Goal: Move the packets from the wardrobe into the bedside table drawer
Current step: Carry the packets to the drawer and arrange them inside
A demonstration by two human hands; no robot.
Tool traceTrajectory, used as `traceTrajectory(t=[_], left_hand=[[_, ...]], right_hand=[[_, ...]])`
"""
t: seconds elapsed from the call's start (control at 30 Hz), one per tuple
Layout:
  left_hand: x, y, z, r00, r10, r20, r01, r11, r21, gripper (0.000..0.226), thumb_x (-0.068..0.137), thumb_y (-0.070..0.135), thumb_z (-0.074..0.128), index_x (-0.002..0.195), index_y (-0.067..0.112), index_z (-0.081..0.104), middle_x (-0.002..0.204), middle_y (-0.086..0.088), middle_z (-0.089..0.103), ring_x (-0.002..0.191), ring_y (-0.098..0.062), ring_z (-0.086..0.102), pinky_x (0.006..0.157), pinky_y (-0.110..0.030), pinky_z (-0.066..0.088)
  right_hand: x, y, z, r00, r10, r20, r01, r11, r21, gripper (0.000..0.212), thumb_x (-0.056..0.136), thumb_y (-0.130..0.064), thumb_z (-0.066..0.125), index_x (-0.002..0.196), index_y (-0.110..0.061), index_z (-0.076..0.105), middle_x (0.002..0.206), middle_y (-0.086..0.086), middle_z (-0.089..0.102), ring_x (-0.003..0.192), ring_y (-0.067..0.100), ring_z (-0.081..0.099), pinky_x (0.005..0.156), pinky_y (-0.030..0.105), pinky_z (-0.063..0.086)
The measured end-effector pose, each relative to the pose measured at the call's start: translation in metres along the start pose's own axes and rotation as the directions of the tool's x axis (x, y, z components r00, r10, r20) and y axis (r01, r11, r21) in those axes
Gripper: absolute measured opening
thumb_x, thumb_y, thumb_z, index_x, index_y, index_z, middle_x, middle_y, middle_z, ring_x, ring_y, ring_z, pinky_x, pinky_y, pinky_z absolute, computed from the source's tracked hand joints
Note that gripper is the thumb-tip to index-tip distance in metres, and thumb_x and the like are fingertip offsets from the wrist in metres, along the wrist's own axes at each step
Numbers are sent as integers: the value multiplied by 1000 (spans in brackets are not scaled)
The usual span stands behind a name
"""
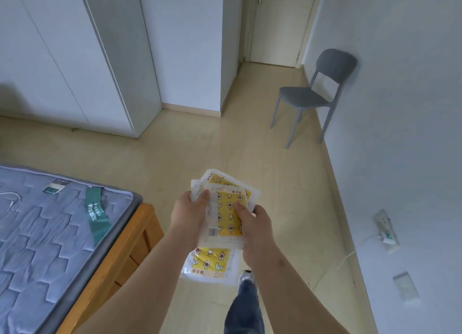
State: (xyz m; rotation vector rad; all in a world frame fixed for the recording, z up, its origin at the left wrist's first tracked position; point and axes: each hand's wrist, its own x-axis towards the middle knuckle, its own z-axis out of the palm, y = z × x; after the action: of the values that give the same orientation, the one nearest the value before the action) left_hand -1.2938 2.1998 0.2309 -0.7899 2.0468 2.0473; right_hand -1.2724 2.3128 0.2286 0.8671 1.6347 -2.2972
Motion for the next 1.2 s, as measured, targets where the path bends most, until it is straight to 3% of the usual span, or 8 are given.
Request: traceTrajectory(t=[0.3,0.5,0.63,0.87,1.03,1.13,1.2], left_hand=[[177,105,96,999,-8,-51,6,999,-52,13,95,27,54,91,16,61,94,-13,70,84,-35,69,77,-56,56],[270,146,122,993,-53,-103,45,996,-80,13,94,27,56,93,16,61,94,-14,70,84,-36,69,76,-57,55],[344,180,138,995,-38,-92,29,995,-96,11,94,28,56,94,17,60,93,-12,70,83,-35,69,76,-56,56],[503,268,124,995,26,-98,-39,990,-135,16,96,30,50,94,16,58,89,-10,67,80,-30,67,73,-44,57],[605,337,96,969,1,-247,-50,980,-191,23,96,32,51,87,10,52,84,-10,62,79,-31,63,69,-36,52],[646,364,80,969,-19,-247,-32,979,-203,22,97,30,49,95,9,54,81,-8,61,70,-23,61,52,-25,50],[676,380,61,978,-5,-208,-36,980,-195,25,96,32,50,102,8,56,89,-9,65,75,-24,64,58,-28,55]], right_hand=[[197,-135,43,996,-6,91,12,997,-71,9,90,-16,63,96,-13,56,90,7,67,70,20,65,56,29,53],[285,-183,79,992,50,118,-36,993,-113,9,90,-17,63,95,-14,56,97,11,68,75,23,66,61,31,55],[354,-215,113,995,19,99,-5,990,-140,10,90,-18,63,97,-15,56,99,12,68,84,28,68,73,39,58],[476,-285,233,989,-58,134,77,988,-138,7,91,-17,61,93,-13,56,94,10,66,77,24,65,74,39,56],[544,-319,348,983,-105,152,116,991,-69,10,92,-17,60,89,-12,52,86,7,62,69,19,62,66,34,55],[574,-329,397,987,-86,136,88,996,-8,11,92,-16,60,87,-13,50,87,8,61,69,19,62,66,34,54],[596,-342,424,975,-104,196,118,991,-61,8,92,-16,60,90,-15,52,88,6,63,71,19,63,68,35,55]])
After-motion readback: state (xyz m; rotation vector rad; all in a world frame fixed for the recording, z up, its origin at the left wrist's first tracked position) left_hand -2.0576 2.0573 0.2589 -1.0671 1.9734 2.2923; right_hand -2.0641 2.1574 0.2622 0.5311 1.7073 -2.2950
